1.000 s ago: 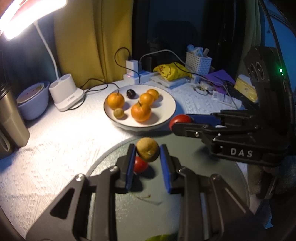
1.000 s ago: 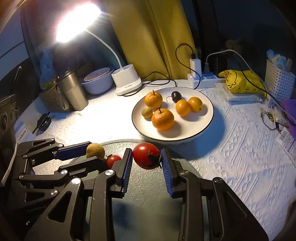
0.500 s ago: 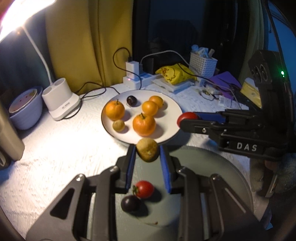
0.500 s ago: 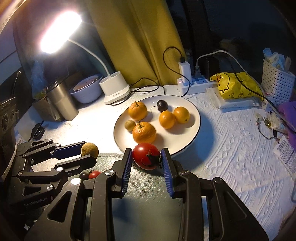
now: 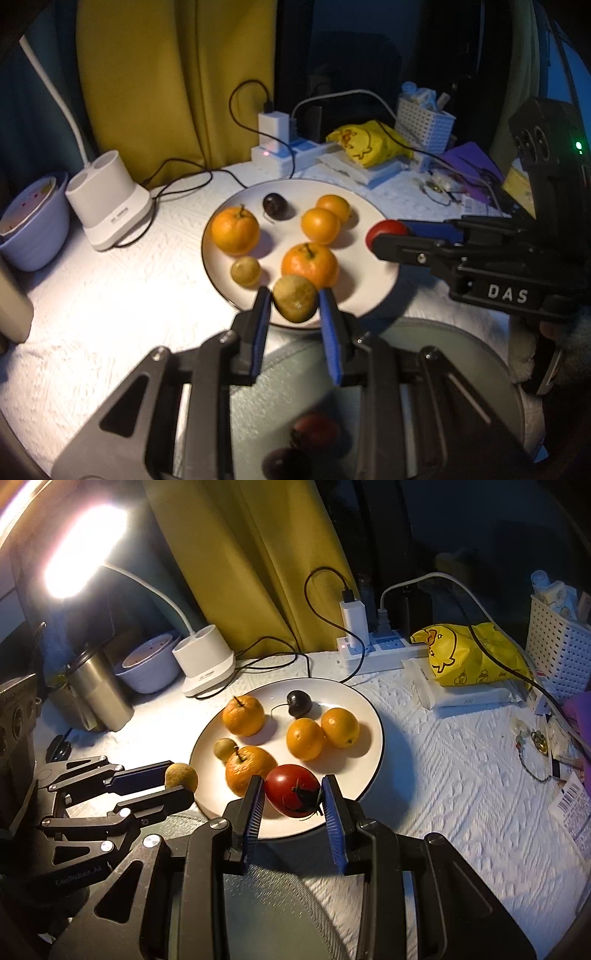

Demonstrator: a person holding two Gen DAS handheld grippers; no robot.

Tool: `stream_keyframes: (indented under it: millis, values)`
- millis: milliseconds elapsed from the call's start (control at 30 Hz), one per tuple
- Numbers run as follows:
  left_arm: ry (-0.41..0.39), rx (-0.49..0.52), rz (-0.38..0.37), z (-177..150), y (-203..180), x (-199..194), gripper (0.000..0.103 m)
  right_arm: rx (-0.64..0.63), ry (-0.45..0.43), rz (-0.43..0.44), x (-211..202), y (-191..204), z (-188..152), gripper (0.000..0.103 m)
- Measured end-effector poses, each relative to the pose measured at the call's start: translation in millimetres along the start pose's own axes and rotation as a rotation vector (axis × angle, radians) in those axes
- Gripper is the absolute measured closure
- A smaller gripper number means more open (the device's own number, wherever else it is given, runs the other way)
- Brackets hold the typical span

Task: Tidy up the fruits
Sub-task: 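Carry both fruits onto the white plate and open both tools to release them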

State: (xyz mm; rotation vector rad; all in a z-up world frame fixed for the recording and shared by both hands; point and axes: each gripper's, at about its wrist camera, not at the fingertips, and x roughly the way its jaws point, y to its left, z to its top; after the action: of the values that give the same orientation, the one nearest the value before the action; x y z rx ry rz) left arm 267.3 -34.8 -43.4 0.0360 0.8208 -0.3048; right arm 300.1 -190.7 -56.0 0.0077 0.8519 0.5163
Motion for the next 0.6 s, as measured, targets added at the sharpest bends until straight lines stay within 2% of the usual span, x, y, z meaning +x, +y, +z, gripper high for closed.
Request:
stream_keyframes:
  millis: [333, 600]
  values:
    - [0.029, -0.024, -0.007, 4, 10, 19, 0.076, -0.018, 0.021, -0.014, 19, 0, 6, 0.069]
    - [0.026, -0.044, -0.012, 4, 13, 16, 0.074, -0.012, 0.033, -0.029, 22, 1, 5, 0.069]
